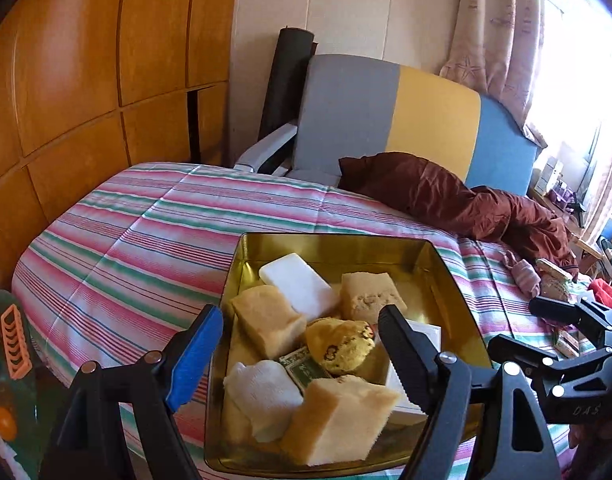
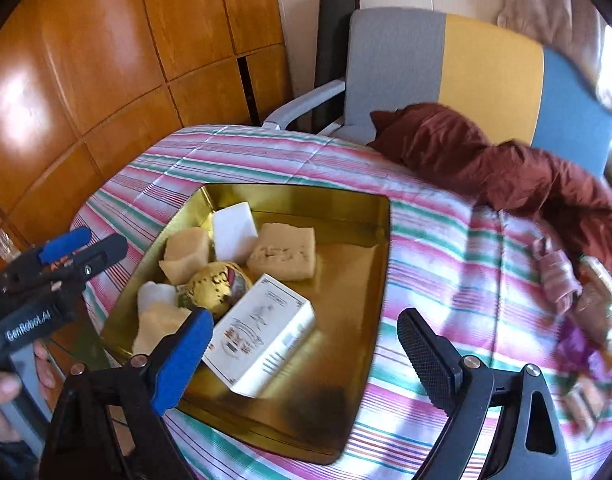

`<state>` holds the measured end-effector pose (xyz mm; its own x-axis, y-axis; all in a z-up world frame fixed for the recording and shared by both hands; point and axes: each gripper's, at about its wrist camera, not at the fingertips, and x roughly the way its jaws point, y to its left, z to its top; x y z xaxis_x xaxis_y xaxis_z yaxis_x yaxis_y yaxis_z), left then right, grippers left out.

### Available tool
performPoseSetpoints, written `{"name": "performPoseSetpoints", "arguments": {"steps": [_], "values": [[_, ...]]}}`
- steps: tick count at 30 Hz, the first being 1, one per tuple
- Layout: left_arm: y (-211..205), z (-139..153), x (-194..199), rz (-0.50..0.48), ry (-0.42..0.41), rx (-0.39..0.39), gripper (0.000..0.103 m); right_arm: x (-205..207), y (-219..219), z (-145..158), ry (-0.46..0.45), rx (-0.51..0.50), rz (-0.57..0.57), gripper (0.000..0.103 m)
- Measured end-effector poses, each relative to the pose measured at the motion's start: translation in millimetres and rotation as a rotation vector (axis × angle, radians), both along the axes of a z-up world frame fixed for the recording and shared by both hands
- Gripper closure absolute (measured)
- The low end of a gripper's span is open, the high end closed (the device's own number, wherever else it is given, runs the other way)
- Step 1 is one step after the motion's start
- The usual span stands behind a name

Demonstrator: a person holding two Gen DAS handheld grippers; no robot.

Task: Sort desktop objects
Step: 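Carry the plush toy and sponge to the gold tray and release both, then withdraw both tools from the tray toward the remaining items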

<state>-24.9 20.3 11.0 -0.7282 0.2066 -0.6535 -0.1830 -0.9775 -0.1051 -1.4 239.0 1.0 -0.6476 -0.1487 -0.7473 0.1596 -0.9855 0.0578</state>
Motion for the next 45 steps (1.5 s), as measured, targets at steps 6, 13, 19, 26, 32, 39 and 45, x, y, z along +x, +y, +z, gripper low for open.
{"name": "performPoseSetpoints", "arguments": {"steps": [6,13,19,26,32,39,45], "values": [[11.1,4.6,9.5,-0.027,0.031,-0.038,0.022,16.5,4.7,6.2,0.072,0.119,-0.014,0.003],[28.5,9.1,20.3,-0.074,0.061,-0.082,0.022,21.3,32.3,6.0,0.067,0.139,-0.076,0.003],[47.3,10.0,28.5,-0.152,0.065,-0.076,0.022,25.0,58.6,1.6,0.023,0.146,-0.101,0.017],[65.9,6.5,30.3,-0.218,0.038,-0.055,0.022,26.9,107.8,-2.2,-0.03,0.131,-0.196,0.018],[82.2,1.7,31.0,-0.27,0.012,-0.059,0.022,31.2,158.1,0.0,-0.052,0.094,-0.297,0.017],[101.8,-2.7,34.1,-0.327,-0.014,-0.079,0.022,38.5,228.9,2.3,-0.07,0.081,-0.461,0.011],[118.1,-1.6,35.1,-0.377,-0.03,-0.075,0.022,53.6,295.9,4.4,-0.093,0.164,-0.556,0.004]]}}
